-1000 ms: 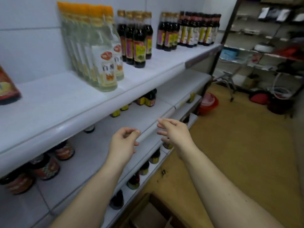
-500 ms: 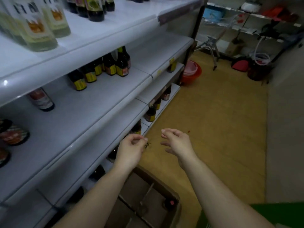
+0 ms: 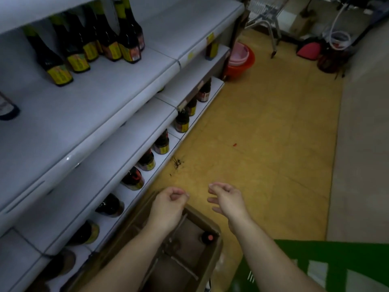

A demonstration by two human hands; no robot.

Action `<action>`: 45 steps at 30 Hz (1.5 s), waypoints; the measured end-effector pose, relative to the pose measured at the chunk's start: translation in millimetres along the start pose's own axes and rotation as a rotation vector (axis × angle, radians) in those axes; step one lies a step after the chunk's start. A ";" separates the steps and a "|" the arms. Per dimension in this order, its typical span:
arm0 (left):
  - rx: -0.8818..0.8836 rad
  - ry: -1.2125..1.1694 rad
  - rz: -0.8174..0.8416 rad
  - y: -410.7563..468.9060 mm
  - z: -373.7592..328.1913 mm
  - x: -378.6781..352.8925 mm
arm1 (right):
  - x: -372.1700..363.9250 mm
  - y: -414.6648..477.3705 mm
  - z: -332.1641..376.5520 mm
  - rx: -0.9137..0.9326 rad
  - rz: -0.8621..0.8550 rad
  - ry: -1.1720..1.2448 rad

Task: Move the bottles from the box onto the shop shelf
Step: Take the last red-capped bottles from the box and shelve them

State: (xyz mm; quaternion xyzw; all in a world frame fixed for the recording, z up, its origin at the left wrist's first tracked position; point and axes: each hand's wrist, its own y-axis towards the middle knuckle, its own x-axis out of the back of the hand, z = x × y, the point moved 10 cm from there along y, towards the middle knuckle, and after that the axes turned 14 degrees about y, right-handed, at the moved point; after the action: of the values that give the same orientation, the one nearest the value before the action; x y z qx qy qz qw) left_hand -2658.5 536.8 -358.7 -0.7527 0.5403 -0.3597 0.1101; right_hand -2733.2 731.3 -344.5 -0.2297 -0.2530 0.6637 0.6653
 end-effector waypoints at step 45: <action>0.187 0.415 0.378 184.2 359.6 -307.3 | 110.4 301.4 -469.8 -0.289 -0.154 -0.808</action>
State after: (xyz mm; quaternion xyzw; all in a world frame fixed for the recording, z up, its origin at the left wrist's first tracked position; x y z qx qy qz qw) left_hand -2604.6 658.7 -848.5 -0.5357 0.6464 -0.5273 0.1311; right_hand -2664.0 859.9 -894.4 -0.0227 -0.5998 0.6064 0.5215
